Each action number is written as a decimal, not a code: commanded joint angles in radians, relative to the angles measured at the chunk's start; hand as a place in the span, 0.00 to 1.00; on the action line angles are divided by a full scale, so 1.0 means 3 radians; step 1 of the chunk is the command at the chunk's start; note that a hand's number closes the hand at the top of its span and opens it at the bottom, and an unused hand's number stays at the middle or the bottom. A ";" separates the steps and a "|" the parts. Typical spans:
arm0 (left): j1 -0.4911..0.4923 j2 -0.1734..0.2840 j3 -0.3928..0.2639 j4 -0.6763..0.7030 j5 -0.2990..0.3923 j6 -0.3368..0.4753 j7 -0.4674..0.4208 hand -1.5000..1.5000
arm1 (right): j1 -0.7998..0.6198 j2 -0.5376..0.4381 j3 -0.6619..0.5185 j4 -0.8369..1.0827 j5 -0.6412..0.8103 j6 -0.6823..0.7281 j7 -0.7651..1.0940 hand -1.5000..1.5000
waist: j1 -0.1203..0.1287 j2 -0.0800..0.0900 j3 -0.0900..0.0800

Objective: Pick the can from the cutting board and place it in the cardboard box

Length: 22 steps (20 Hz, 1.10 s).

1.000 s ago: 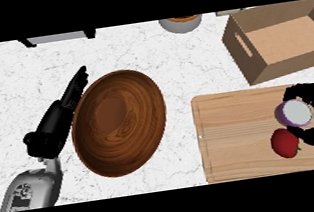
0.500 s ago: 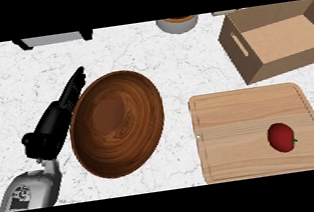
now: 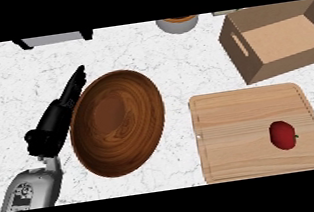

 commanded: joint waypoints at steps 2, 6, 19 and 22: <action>0.0058 -0.0225 -0.0294 -0.0059 -0.0161 0.0061 0.0229 0.50 | -0.0213 -0.0032 -0.0205 -0.0086 -0.0185 0.0168 0.0592 1.00 | 0.0057 0.0032 -0.0016; 0.0016 -0.0148 -0.0215 0.0044 -0.0043 -0.0133 0.0173 0.50 | -0.0663 -0.0075 -0.0009 0.0299 -0.0008 0.0072 0.0687 1.00 | 0.0100 0.0044 -0.0015; -0.0006 -0.0336 -0.0239 0.0241 -0.0144 -0.0069 -0.0018 0.50 | -0.2074 -0.0001 0.0579 0.1586 0.0263 0.0035 0.0867 1.00 | 0.0148 0.0062 -0.0014; -0.0057 -0.0287 -0.0150 0.0379 -0.0120 -0.0120 -0.0149 0.50 | -0.2216 0.0046 0.0633 0.1934 0.0493 -0.0149 0.0692 1.00 | 0.0138 0.0066 -0.0014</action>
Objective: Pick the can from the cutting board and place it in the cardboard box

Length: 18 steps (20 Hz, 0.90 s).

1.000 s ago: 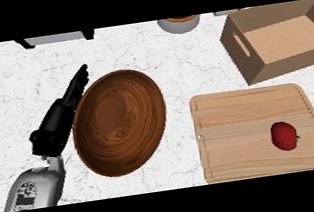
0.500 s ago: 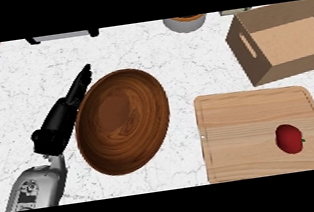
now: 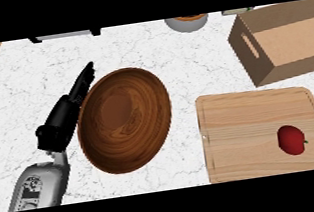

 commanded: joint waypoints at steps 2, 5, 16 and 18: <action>0.0086 -0.0078 -0.0068 0.0113 0.0044 -0.0086 0.0060 0.50 | -0.0544 0.0123 0.0278 0.0560 0.0414 -0.0269 0.0001 1.00 | 0.0023 0.0031 -0.0019; 0.0007 -0.0065 -0.0073 0.0155 0.0028 -0.0130 0.0028 0.50 | -0.0668 0.0221 0.0453 0.0885 0.0671 -0.0414 -0.0191 1.00 | 0.0024 0.0038 -0.0018; 0.0106 -0.0091 -0.0086 0.0040 0.0000 -0.0153 0.0024 0.50 | -0.1199 0.0611 0.0574 0.2361 0.1144 -0.0902 -0.0545 1.00 | 0.0078 0.0064 -0.0013; 0.0152 -0.0192 -0.0172 -0.0114 0.0001 -0.0115 0.0155 0.50 | -0.1184 0.0745 0.0483 0.2475 0.0990 -0.0744 -0.0349 0.00 | 0.0070 0.0053 -0.0012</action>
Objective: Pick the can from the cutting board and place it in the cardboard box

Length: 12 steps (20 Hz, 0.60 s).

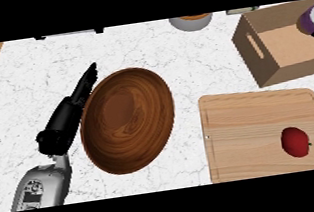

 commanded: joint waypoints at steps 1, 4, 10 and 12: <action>-0.0010 -0.0102 -0.0113 0.0228 0.0037 -0.0089 0.0029 0.50 | -0.0182 0.0157 -0.0126 0.0549 -0.0106 0.0125 0.0052 0.00 | 0.0007 0.0054 -0.0016; 0.0079 -0.0106 -0.0133 0.0151 -0.0016 -0.0062 -0.0016 0.50 | -0.0268 0.0068 -0.0112 0.0876 -0.0047 0.0280 -0.0197 0.00 | 0.0001 0.0038 -0.0017; -0.0047 -0.0170 -0.0114 0.0212 -0.0025 -0.0026 0.0099 0.50 | -0.0399 0.0212 -0.0525 0.1149 -0.0441 0.0288 -0.0538 0.00 | -0.0022 0.0044 -0.0012; 0.0064 -0.0101 -0.0091 0.0260 -0.0022 -0.0087 -0.0081 0.50 | -0.0564 0.0191 -0.0812 0.1146 -0.0716 0.0278 -0.0458 0.00 | -0.0024 0.0044 -0.0014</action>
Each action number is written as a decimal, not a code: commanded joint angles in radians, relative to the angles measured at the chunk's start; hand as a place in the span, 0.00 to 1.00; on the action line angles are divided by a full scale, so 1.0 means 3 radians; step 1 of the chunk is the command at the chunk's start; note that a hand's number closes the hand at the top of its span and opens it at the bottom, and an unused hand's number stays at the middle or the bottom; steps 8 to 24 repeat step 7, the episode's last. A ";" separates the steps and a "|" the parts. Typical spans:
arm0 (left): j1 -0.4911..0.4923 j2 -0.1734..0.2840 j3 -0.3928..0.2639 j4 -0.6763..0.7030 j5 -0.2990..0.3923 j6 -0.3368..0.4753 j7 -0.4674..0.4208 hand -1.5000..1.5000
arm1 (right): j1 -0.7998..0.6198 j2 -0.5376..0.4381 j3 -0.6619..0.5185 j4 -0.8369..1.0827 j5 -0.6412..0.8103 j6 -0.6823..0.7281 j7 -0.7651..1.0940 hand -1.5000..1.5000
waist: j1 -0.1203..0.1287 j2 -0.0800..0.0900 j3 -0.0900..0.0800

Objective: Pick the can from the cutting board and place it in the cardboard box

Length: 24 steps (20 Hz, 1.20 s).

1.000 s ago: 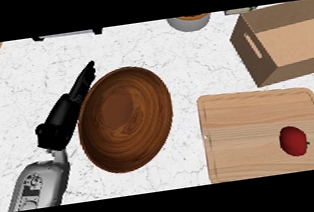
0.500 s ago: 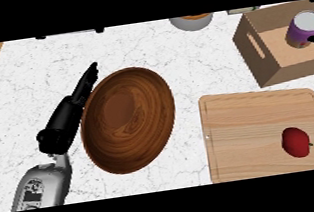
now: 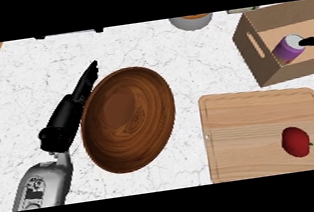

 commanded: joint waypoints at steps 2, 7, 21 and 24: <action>0.0117 -0.0118 -0.0168 0.0045 -0.0001 -0.0055 0.0123 0.50 | -0.0078 -0.0195 -0.0568 0.0206 -0.0552 0.0273 -0.0239 0.00 | -0.0042 0.0018 -0.0016; 0.0117 -0.0085 -0.0079 0.0038 0.0077 -0.0102 0.0091 0.50 | -0.0026 -0.0462 -0.0975 0.0464 -0.0948 0.0710 -0.0316 0.00 | -0.0023 0.0035 -0.0013; 0.0117 -0.0085 -0.0079 0.0038 0.0077 -0.0102 0.0091 0.50 | -0.0026 -0.0462 -0.0975 0.0464 -0.0948 0.0710 -0.0316 0.00 | -0.0023 0.0035 -0.0013; 0.0117 -0.0085 -0.0079 0.0038 0.0077 -0.0102 0.0091 0.50 | -0.0026 -0.0462 -0.0975 0.0464 -0.0948 0.0710 -0.0316 0.00 | -0.0023 0.0035 -0.0013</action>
